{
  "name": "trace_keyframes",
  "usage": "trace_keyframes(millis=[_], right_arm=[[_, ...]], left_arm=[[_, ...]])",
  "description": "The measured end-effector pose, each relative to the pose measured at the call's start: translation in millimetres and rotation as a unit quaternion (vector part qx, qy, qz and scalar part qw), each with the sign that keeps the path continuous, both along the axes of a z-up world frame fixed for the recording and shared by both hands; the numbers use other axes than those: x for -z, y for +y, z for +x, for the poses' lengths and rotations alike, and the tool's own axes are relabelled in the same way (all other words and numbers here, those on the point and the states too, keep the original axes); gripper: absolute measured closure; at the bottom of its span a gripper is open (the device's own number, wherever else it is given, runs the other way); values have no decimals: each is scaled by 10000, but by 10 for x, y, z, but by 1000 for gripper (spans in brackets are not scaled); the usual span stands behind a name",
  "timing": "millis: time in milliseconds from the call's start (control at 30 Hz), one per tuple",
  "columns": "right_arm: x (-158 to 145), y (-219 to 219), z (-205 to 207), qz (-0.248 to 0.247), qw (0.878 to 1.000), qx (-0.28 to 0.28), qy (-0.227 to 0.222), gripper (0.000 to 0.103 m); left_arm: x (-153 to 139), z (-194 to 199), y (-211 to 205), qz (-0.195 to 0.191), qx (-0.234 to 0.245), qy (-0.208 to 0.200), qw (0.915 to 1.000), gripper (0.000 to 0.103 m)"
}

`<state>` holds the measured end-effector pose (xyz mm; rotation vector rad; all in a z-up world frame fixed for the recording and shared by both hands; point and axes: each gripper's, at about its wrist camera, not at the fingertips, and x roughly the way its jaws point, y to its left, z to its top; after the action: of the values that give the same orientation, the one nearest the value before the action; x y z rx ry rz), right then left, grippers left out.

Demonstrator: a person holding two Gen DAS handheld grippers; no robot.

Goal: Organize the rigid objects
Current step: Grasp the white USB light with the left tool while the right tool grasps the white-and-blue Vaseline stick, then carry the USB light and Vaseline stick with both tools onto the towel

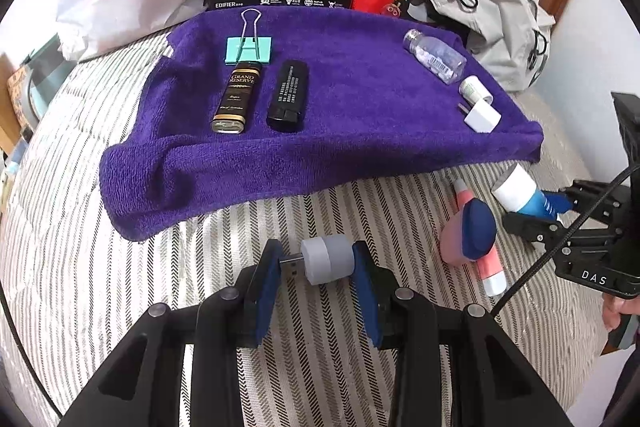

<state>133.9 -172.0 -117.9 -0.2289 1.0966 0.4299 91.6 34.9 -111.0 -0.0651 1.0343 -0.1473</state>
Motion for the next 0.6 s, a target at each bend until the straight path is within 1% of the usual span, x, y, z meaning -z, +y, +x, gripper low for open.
trace_keyframes(millis=[200,267,400,533,600], right_arm=[[-57,-117,-51,184,9998,16,89,66],[-93,-161,-72,233,9997,42,61,66],[-167,-227,-95,391,9992,32,16,67],[-247,-292,-124,592,9982,-6,-60,67],[-230,-298,-139,557,9984,-41,-45,67]], left_arm=[[-20,-21,65,-113,-58,109,9999,69],[-42,-37,82,-94,-95,93,9999,69],[-132,-71,117,-220,-111,36,9997,69],[-252,-85,115,-148,-103,-45,9998,69],[-310,-84,117,-121,-102,-84,9998,69]])
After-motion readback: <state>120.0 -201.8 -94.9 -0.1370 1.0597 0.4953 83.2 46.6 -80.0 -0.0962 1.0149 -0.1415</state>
